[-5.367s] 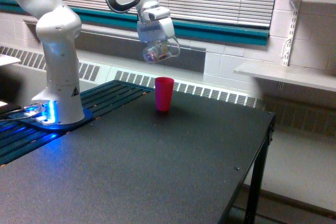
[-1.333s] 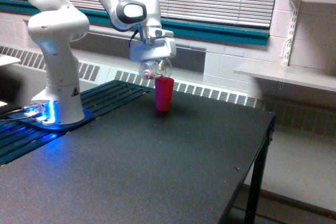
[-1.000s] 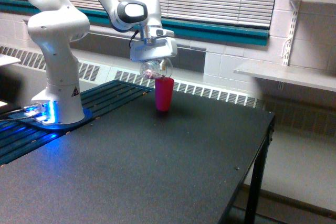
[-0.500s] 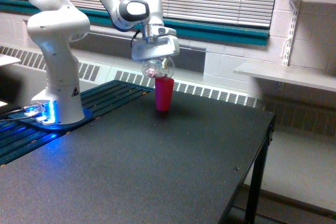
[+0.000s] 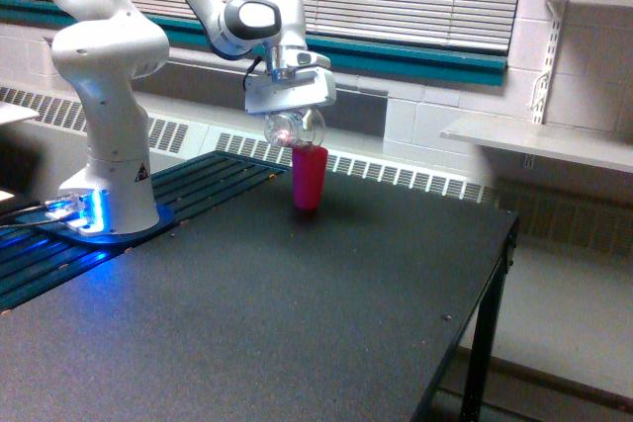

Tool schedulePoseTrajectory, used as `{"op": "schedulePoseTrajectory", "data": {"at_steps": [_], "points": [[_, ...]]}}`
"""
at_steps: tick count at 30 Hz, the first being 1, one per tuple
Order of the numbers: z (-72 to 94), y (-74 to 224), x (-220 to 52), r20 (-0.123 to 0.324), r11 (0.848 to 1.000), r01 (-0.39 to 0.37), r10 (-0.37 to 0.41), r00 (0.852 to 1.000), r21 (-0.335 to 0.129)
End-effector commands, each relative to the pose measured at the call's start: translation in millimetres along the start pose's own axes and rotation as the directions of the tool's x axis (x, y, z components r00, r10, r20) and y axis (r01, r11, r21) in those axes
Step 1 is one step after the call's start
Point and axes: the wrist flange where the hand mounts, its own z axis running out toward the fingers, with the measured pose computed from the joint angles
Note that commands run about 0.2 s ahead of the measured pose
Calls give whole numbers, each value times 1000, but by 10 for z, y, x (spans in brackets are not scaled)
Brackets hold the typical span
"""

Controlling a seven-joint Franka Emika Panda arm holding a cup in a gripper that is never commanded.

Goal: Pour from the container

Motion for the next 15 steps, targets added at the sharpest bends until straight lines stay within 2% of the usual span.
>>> {"op": "schedulePoseTrajectory", "data": {"at_steps": [1, 15], "points": [[-14, -19, -32, 8, 1000, 26, -26, 1000, -13], [-33, -67, -21, 11, 998, 49, -49, 999, -25]]}}
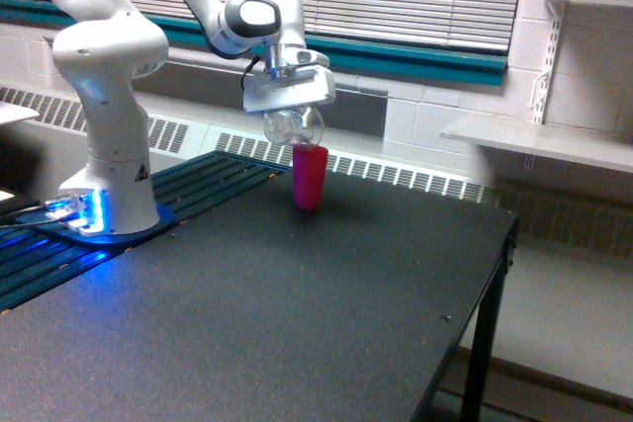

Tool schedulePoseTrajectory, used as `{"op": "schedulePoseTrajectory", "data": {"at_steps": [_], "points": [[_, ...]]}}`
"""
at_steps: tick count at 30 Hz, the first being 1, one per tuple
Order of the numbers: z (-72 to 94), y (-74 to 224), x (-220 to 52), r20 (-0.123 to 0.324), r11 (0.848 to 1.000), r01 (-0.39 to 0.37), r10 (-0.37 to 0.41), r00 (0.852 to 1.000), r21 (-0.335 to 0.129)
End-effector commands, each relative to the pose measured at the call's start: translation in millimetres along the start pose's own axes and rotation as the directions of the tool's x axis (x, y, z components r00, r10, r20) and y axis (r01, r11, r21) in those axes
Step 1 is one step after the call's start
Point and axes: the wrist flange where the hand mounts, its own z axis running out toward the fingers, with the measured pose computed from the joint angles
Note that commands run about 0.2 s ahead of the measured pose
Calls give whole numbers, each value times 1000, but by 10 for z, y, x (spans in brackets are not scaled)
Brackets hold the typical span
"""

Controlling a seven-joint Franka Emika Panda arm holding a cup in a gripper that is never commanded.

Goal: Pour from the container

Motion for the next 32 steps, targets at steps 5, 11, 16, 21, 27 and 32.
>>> {"op": "schedulePoseTrajectory", "data": {"at_steps": [5, 11, 16, 21, 27, 32], "points": [[11, -22, -26, 11, 1000, 16, -16, 1000, -7], [5, 15, -17, 6, 1000, -1, 1, 1000, -4], [-28, 67, 13, -5, 1000, -29, 29, 1000, 8], [-90, 149, 67, -23, 997, -66, 66, 998, 26], [-170, 273, 142, -52, 991, -123, 126, 991, 54], [-185, 313, 161, -64, 988, -136, 140, 988, 67]]}}
